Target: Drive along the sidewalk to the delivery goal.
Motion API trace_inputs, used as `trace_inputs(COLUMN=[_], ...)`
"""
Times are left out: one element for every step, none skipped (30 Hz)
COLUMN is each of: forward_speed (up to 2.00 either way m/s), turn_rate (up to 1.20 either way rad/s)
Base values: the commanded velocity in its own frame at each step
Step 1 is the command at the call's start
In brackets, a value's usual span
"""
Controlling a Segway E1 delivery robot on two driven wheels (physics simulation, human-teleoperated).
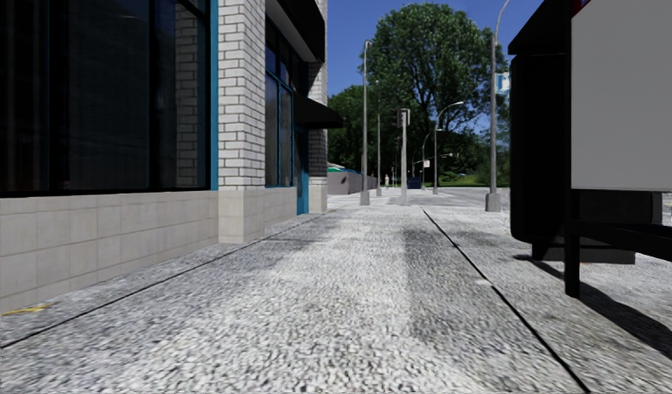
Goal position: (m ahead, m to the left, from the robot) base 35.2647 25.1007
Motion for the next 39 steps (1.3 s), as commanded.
trace_inputs(forward_speed=[2.00, 2.00, 2.00, 2.00, 2.00, 2.00, 2.00, 2.00, 2.00, 2.00, 2.00, 2.00, 2.00, 2.00, 2.00, 2.00, 2.00, 2.00, 2.00, 2.00, 2.00, 2.00, 2.00, 2.00, 2.00, 2.00, 2.00, 2.00, 2.00, 2.00, 2.00, 2.00, 2.00, 2.00, 2.00, 2.00, 2.00, 2.00, 2.00], turn_rate=[-0.28, -0.28, -0.28, -0.28, -0.29, -0.29, -0.33, -0.33, -0.36, -0.37, -0.37, -0.37, -0.37, -0.37, -0.37, -0.37, -0.37, -0.37, -0.37, -0.37, -0.30, -0.03, -0.03, 0.00, 0.00, 0.00, 0.00, 0.00, 0.00, 0.00, 0.00, 0.00, 0.00, 0.00, 0.00, 0.00, 0.00, 0.00, 0.00])
